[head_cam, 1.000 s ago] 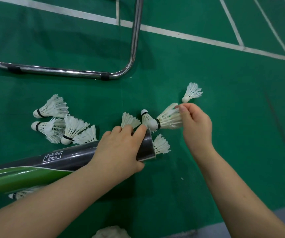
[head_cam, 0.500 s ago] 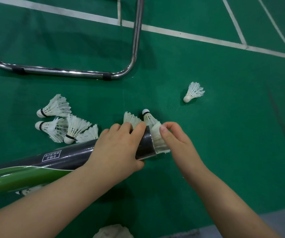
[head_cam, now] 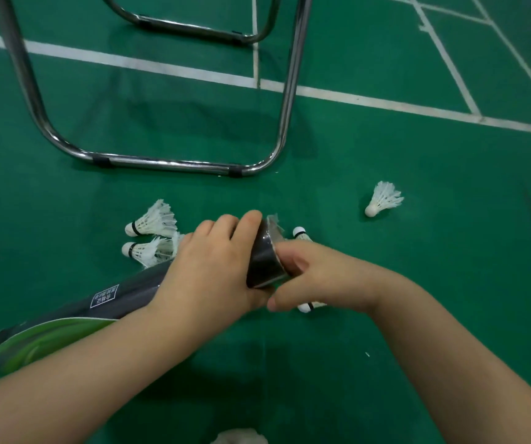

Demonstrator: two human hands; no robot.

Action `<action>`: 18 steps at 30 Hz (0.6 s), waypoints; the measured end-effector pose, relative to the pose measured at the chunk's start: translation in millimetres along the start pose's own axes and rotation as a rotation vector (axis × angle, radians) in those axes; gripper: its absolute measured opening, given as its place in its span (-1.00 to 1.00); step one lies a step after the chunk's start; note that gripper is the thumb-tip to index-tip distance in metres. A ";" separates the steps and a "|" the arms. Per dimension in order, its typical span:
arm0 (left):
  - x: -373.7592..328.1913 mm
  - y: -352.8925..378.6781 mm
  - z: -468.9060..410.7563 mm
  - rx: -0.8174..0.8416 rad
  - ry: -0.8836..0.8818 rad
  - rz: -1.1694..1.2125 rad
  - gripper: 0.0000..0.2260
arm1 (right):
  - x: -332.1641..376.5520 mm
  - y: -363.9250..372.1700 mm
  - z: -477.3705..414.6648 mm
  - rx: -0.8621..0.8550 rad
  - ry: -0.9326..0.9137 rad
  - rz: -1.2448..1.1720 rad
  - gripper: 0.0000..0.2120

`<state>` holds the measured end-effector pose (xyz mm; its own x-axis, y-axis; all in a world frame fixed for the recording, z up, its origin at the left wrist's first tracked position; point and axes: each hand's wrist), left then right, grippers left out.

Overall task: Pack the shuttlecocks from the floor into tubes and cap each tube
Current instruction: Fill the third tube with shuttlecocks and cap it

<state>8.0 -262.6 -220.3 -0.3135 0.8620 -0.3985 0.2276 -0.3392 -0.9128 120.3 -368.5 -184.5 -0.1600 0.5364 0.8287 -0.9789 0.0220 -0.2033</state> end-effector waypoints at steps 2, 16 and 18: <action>13.8 -15.7 -0.5 -0.038 -0.028 0.046 -0.18 | 24.0 5.6 -12.2 -0.066 -0.033 0.137 -0.65; 88.9 -166.3 -9.0 -0.314 -0.232 0.357 -0.53 | 194.5 59.6 -65.1 -0.587 -0.518 0.737 -0.67; 93.8 -184.4 -18.8 -0.350 -0.204 0.295 -0.57 | 215.9 60.5 -69.3 -0.667 -0.525 0.735 -0.67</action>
<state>-46.1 -112.2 -87.6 -0.3548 0.6454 -0.6764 0.6184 -0.3806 -0.6875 35.4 -192.9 -54.0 -0.8588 0.1865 0.4772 -0.3855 0.3784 -0.8416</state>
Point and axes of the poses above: each hand's wrist, its own z-axis away from the middle knuckle, its own y-axis out of the palm, x = y × z, and after that the axes turned 3 degrees about -x, right-handed
